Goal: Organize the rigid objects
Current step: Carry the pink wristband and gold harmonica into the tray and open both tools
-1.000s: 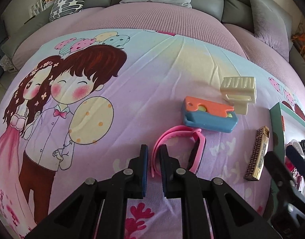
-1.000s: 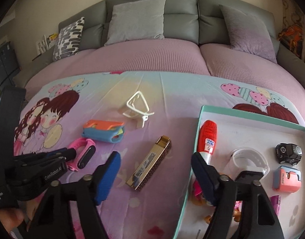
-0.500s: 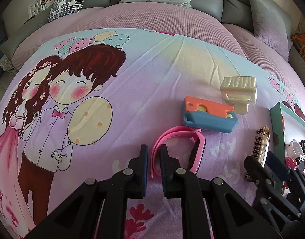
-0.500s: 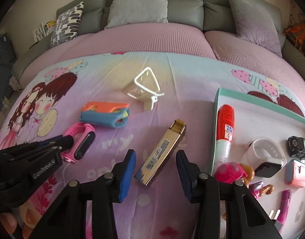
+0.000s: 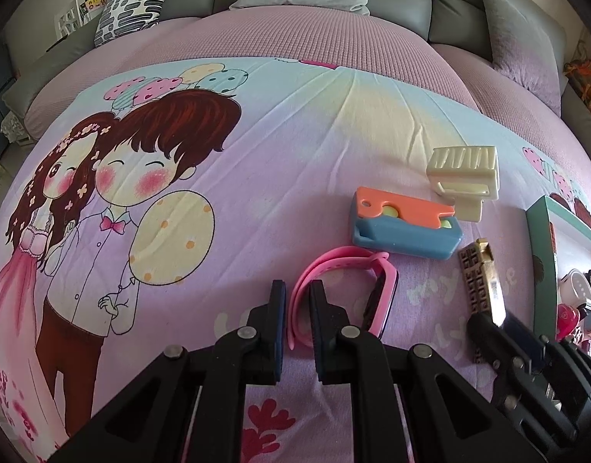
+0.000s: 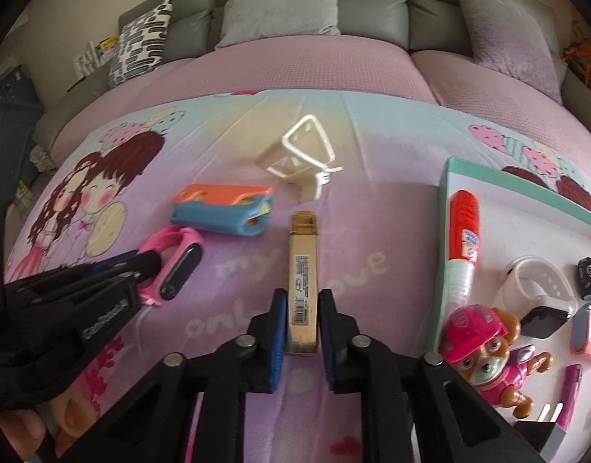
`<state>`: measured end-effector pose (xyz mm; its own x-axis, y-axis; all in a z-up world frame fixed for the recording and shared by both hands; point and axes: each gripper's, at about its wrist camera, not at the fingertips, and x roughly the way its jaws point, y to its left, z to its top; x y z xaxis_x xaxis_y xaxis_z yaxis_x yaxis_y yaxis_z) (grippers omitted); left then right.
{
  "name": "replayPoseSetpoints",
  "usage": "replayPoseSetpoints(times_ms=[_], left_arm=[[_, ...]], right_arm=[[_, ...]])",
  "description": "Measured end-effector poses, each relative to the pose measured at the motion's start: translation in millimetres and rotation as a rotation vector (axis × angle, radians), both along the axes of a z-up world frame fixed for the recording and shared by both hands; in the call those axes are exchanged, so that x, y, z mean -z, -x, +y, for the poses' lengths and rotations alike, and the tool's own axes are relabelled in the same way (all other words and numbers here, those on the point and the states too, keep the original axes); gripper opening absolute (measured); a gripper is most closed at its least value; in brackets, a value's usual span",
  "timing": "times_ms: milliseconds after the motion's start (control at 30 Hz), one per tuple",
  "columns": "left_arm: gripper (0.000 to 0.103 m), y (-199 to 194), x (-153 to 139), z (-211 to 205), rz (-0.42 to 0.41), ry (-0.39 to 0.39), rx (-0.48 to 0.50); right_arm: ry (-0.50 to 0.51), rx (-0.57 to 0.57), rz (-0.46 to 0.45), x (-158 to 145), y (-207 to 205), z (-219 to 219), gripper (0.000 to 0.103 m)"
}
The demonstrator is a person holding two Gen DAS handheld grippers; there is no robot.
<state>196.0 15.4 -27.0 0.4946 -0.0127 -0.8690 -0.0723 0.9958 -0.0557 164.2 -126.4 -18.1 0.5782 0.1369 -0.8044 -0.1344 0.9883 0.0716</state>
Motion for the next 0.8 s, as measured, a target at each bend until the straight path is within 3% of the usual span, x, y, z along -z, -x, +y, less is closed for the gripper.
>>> replayPoseSetpoints(times_ms=[600,800], left_arm=[[0.013,-2,-1,-8,-0.021,-0.071,0.001],[0.013,-1,-6,-7,-0.032,-0.073,-0.005]], right_arm=[[0.046,0.005,-0.020,9,-2,7,0.017],[-0.021,0.015,-0.013,3,-1,-3,0.017]])
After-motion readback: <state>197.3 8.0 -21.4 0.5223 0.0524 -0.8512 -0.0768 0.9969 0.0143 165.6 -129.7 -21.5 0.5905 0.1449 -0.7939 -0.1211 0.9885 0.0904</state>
